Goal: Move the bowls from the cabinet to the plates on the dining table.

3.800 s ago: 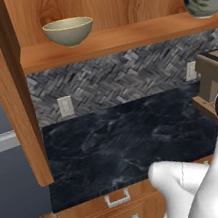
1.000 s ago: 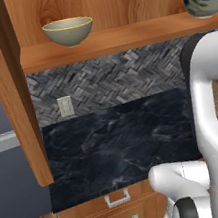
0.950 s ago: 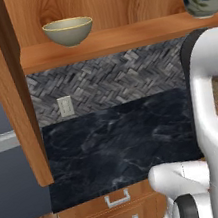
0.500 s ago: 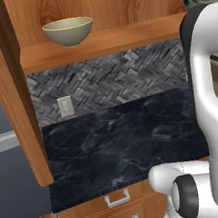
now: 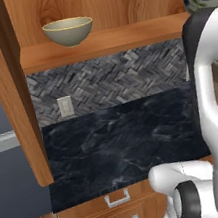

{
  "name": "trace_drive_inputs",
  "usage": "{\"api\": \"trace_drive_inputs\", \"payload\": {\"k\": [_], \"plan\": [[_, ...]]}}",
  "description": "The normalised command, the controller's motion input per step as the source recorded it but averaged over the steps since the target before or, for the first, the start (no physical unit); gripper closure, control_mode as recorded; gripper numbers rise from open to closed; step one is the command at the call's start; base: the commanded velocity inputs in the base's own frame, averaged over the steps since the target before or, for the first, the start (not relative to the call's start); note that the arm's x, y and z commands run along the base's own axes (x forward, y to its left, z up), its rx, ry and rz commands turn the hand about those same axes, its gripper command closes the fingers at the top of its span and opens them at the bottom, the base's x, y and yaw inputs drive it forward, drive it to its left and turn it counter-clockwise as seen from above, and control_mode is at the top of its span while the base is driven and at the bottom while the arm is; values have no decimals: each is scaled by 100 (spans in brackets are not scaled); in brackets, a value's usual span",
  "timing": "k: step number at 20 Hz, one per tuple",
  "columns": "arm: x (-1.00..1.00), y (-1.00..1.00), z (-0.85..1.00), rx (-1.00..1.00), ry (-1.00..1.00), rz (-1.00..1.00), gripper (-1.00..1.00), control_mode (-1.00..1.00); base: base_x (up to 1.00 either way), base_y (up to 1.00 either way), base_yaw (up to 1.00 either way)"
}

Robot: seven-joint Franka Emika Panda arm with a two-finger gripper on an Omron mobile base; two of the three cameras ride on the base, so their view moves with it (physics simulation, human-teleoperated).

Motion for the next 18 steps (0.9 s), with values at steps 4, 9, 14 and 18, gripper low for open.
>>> {"api": "trace_drive_inputs", "payload": {"k": [4, 9, 14, 18], "plan": [[14, 6, -1, 0, -17, 11, -100, -100, 0, 0, 0], [21, 1, 0, 0, -14, 17, -100, -100, 0, 0, 0], [29, 16, 0, 2, -11, 20, -100, -100, 0, 0, 0], [40, 29, 0, 1, -8, 17, -100, -100, 0, 0, 0]]}}
